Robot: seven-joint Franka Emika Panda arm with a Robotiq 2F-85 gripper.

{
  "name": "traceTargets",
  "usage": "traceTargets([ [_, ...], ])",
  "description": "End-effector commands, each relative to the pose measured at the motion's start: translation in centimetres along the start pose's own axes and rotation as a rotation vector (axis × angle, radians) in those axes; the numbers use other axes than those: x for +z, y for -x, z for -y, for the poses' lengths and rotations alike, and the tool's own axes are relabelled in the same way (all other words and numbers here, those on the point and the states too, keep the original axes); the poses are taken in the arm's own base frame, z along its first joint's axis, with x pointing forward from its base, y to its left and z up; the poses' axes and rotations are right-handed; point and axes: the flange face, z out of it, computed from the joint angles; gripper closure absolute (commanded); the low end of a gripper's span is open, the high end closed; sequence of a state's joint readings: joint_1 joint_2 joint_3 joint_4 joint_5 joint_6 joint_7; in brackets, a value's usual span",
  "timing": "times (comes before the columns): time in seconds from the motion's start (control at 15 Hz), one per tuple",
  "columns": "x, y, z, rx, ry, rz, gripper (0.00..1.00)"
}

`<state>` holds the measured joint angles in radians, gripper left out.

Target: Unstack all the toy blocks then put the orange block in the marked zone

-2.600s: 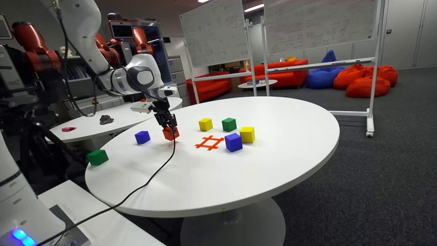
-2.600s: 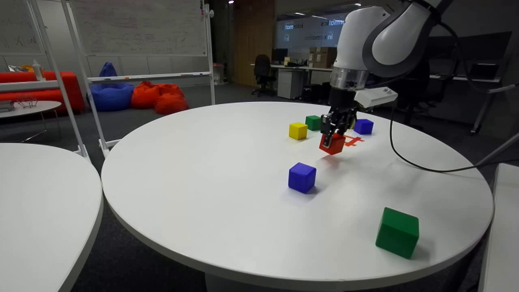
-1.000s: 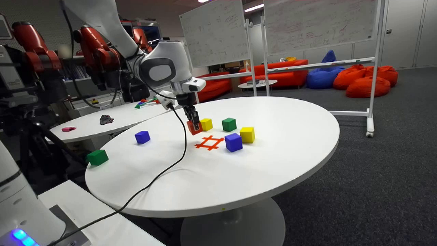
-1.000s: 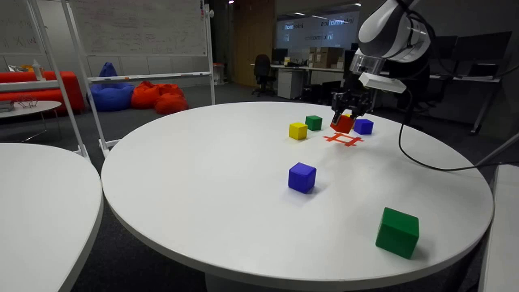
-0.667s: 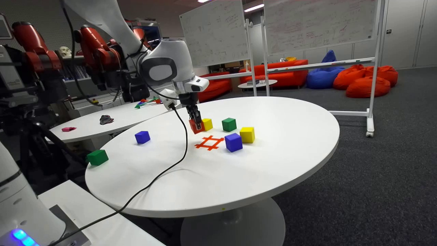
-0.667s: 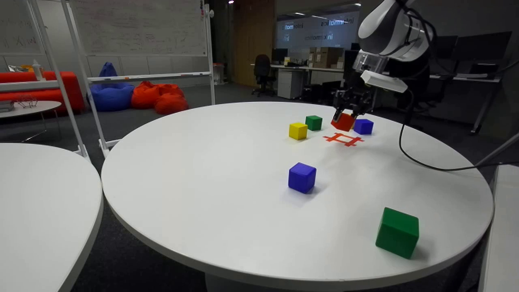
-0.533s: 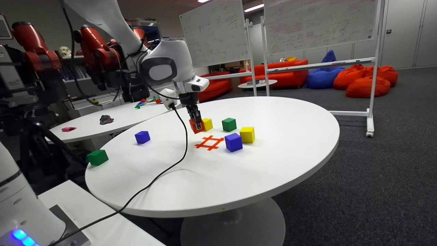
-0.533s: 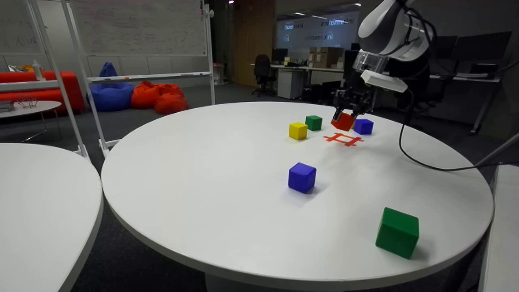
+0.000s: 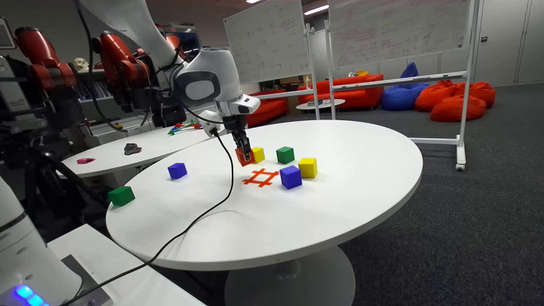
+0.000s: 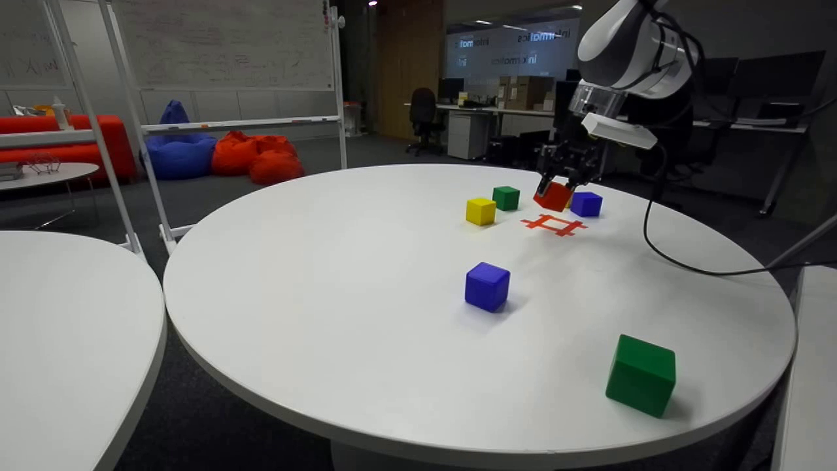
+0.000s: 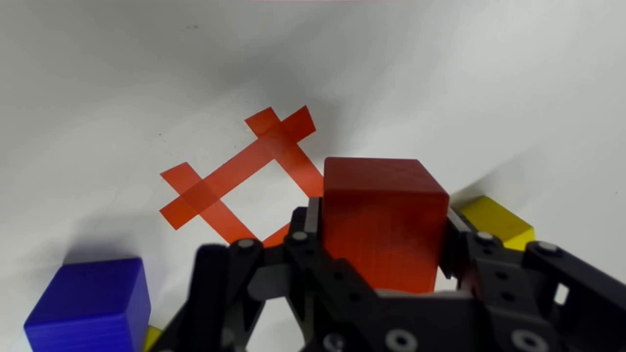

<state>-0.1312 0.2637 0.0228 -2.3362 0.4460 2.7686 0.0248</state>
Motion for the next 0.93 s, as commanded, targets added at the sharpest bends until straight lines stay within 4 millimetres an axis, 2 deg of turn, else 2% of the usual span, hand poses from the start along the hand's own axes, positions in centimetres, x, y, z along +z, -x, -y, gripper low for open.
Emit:
traceTargets([
  [0.0,-0.2,-0.3,-0.7,-0.012,0.024,-0.001,0.69],
  [0.4,-1.0,-1.7,-4.2,-0.065,0.142,-0.016,0.69],
  [0.53,-1.2,-2.0,-4.6,-0.075,0.156,-0.021,0.69],
  [0.6,-0.8,-2.0,-4.6,-0.072,0.142,-0.026,0.44],
  [0.87,-0.8,-2.0,-4.7,-0.078,0.147,-0.027,0.44],
])
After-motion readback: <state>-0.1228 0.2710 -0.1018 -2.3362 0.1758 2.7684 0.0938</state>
